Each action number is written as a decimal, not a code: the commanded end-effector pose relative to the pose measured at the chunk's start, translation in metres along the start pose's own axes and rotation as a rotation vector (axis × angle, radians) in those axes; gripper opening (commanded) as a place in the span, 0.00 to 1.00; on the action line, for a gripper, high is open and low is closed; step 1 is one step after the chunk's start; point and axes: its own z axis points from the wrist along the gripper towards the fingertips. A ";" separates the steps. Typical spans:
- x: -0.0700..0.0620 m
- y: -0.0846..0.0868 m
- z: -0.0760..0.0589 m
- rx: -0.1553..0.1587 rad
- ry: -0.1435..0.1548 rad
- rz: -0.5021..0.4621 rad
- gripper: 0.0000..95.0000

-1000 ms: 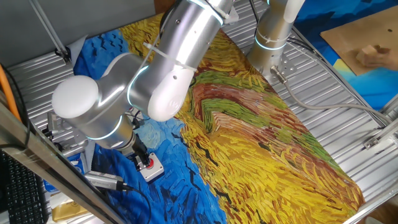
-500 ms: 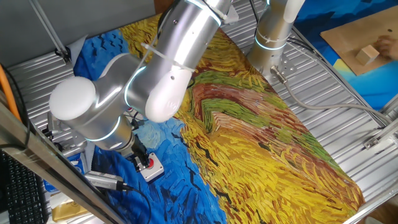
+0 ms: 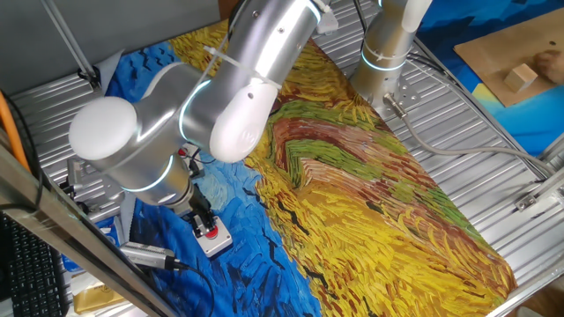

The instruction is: Press three buttons from left to right in sequence

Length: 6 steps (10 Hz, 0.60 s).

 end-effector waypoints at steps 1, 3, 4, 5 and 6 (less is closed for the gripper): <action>0.002 -0.002 0.000 -0.001 0.000 -0.007 0.00; 0.002 -0.003 0.001 -0.001 -0.005 -0.004 0.00; 0.002 -0.003 0.001 -0.001 -0.005 -0.005 0.00; 0.002 -0.003 0.001 -0.001 -0.003 -0.006 0.00; 0.002 -0.003 0.001 -0.001 -0.003 -0.006 0.00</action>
